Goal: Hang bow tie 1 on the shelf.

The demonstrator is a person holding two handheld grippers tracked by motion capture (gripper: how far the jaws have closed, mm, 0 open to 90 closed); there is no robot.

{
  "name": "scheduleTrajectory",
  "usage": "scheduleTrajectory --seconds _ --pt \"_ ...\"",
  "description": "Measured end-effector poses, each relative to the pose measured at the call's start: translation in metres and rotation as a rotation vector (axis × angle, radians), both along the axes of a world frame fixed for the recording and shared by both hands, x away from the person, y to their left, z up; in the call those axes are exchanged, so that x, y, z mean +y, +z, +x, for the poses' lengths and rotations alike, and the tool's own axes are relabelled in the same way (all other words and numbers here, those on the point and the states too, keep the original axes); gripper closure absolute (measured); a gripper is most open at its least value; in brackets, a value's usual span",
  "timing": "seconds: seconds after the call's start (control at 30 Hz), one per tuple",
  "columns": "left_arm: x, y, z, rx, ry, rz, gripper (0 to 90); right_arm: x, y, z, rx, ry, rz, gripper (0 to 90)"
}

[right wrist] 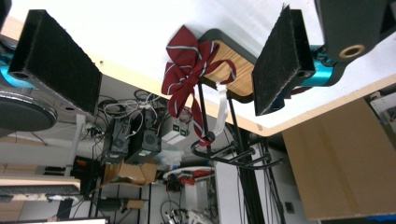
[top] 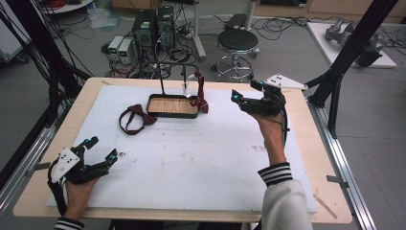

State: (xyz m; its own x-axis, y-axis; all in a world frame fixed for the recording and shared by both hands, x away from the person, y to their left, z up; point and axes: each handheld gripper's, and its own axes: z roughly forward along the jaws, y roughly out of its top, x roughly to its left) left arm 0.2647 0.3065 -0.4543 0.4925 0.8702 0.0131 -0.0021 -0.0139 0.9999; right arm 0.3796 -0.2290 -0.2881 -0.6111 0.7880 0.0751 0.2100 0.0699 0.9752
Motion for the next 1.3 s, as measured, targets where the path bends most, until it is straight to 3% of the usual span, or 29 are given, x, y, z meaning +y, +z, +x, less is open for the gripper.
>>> scheduleTrajectory --seconds 0.2,0.4,0.57,0.67,0.9,1.0,1.17,1.3 --pt "0.000 0.000 0.001 0.007 0.001 0.001 15.3 -0.008 -0.009 -0.025 -0.024 0.010 0.002 14.3" --pt "0.001 0.000 0.001 0.011 0.000 -0.009 14.7 -0.008 -0.027 -0.061 -0.061 0.001 -0.023 13.2" --pt "0.001 0.001 0.003 0.022 -0.003 -0.010 13.9 -0.008 -0.050 -0.089 -0.096 -0.014 -0.043 12.9" --pt "0.001 0.002 0.003 0.024 -0.005 -0.009 13.9 -0.009 -0.068 -0.104 -0.121 -0.020 -0.009 12.9" --pt "-0.001 0.003 0.003 0.027 -0.005 -0.005 13.9 -0.012 -0.100 -0.117 -0.156 -0.041 -0.002 12.5" --pt "-0.004 0.002 0.004 0.033 -0.010 0.003 13.9 -0.015 -0.103 -0.116 -0.145 -0.042 -0.010 12.5" --pt "-0.004 0.001 0.005 0.032 -0.011 -0.003 13.9 -0.020 -0.105 -0.118 -0.143 -0.051 0.024 12.4" --pt "-0.003 0.001 0.004 0.028 -0.008 0.000 13.9 -0.019 -0.109 -0.119 -0.150 -0.051 0.015 12.5"
